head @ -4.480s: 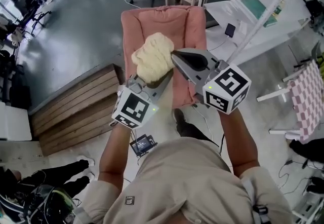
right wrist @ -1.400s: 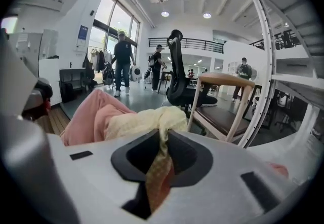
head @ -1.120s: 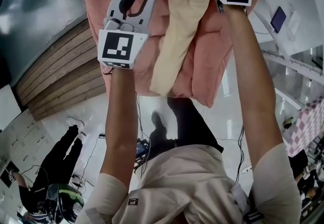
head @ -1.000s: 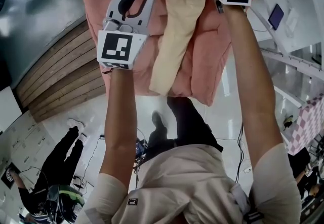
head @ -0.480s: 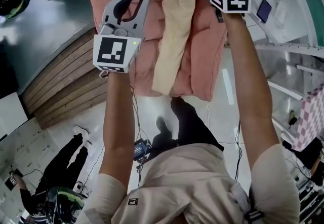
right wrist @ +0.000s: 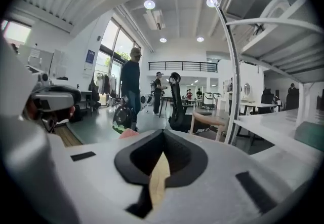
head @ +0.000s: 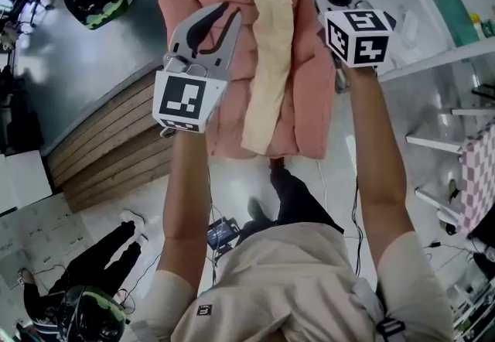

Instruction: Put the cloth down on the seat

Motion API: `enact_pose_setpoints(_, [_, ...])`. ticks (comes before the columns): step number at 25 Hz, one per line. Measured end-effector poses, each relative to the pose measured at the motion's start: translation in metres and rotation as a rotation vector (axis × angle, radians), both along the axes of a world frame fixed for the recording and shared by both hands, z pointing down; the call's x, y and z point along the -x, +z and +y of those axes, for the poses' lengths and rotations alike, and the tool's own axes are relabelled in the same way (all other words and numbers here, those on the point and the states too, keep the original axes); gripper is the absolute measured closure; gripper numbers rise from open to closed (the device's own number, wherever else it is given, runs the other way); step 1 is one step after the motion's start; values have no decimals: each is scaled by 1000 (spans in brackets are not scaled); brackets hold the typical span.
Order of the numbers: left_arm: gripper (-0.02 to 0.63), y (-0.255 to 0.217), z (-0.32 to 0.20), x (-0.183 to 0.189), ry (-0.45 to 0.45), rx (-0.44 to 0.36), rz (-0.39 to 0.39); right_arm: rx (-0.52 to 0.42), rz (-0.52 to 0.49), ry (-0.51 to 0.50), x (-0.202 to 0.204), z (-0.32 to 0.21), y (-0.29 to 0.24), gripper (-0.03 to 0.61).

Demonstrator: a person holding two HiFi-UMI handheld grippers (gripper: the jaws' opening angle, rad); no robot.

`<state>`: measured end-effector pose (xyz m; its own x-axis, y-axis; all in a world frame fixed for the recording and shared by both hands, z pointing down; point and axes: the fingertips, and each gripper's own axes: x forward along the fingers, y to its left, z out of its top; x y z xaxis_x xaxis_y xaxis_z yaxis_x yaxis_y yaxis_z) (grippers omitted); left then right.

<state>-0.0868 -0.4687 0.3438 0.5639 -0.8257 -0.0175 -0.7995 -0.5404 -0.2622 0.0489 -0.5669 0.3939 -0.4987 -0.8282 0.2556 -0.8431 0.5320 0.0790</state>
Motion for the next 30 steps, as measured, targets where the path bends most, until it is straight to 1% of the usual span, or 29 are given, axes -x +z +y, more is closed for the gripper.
enact_pose_setpoints(3, [551,-27,29,0,-7,-3,11,-49,-9,-23,2,39,-35,586])
enact_pose_setpoints(8, [551,-65,88,1,-2,13,7,-111,-22,-51,3,112,-88,586])
enact_pose_setpoints(13, [551,-102,144,5,1,-21,-3,-175,-26,-89,5,185,-133,586])
enact_pose_setpoints(18, [551,-134,202,4,5,-43,-19,-193,8,-158,10,264,-160,589])
enact_pose_setpoints(20, [551,-145,227,3,7,-58,-27,-197,4,-170,8,293,-172,589])
enact_pose_setpoints(23, [551,-161,264,0,-1,-55,-38,-202,2,-191,7,333,-186,589])
enact_pose_setpoints(26, [551,-165,289,5,1,-46,-70,-220,14,-211,10,363,-199,589])
enact_pose_setpoints(28, [551,-165,302,15,-1,-38,-98,-231,19,-215,16,377,-206,589])
enact_pose_setpoints(30, [551,-167,316,25,-7,-44,-103,-233,26,-218,22,391,-209,589])
